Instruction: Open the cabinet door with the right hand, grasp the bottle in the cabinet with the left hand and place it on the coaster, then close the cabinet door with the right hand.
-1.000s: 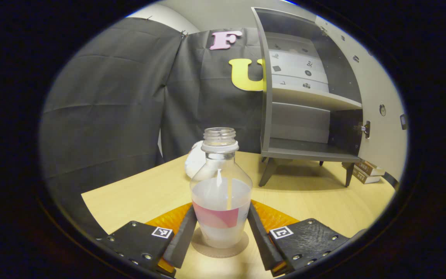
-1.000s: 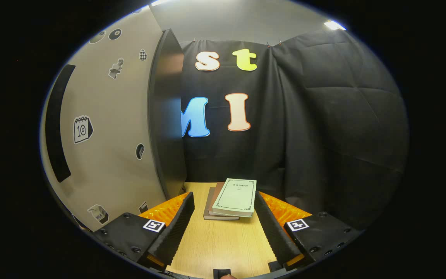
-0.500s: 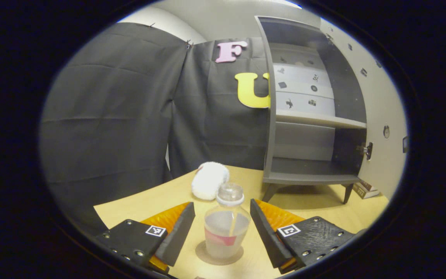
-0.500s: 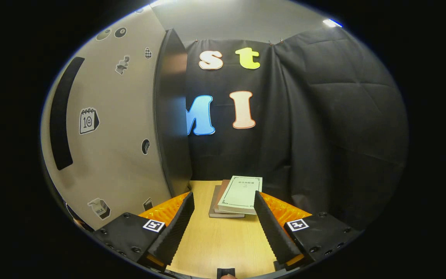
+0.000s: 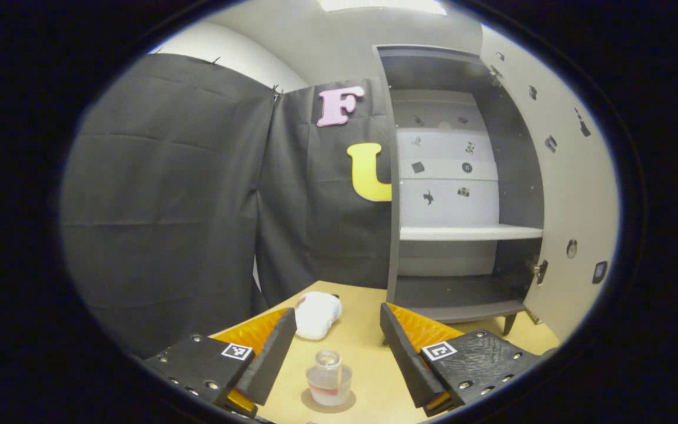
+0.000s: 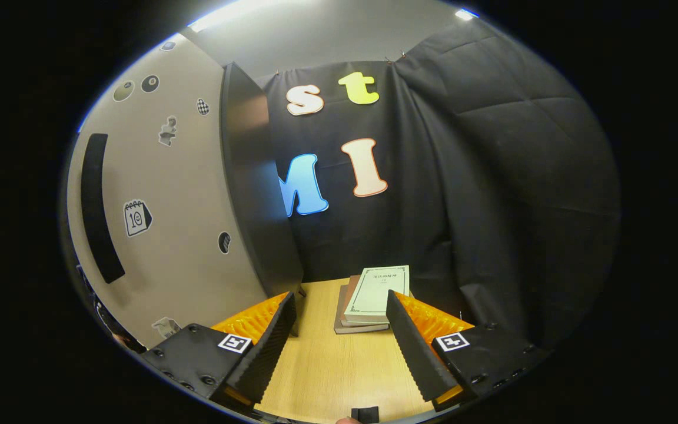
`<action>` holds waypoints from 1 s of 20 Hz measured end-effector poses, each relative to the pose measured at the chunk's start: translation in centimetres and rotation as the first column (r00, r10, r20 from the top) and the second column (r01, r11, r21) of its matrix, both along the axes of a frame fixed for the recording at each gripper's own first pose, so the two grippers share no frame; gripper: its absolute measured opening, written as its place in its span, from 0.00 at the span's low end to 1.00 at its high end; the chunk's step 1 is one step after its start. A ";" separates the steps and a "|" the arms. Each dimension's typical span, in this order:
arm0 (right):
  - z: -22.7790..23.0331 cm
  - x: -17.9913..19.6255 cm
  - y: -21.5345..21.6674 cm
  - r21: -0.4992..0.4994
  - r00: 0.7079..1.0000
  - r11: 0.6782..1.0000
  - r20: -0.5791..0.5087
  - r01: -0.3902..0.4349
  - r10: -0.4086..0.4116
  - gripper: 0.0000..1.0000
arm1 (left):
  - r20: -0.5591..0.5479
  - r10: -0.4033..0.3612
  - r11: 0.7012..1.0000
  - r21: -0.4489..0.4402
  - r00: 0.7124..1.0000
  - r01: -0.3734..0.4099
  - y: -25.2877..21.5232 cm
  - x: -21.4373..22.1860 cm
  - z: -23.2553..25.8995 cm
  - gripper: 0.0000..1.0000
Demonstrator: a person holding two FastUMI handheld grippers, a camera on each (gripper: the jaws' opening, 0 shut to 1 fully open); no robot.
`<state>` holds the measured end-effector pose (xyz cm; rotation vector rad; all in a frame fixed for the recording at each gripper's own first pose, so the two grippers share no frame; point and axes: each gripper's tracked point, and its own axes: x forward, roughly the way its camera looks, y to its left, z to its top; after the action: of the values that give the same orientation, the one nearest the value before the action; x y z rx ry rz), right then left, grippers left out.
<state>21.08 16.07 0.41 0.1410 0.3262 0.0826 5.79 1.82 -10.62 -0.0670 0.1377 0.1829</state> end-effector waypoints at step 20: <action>7.5 0.5 9.8 -0.026 0.982 0.992 0.145 -0.121 0.124 0.96 | 0.144 -0.066 0.992 -0.099 0.987 0.080 9.6 -3.1 9.3 0.87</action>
<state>21.60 25.84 7.94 0.0976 0.1886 0.2112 2.70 11.45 -1.31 -0.1789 0.0087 0.0971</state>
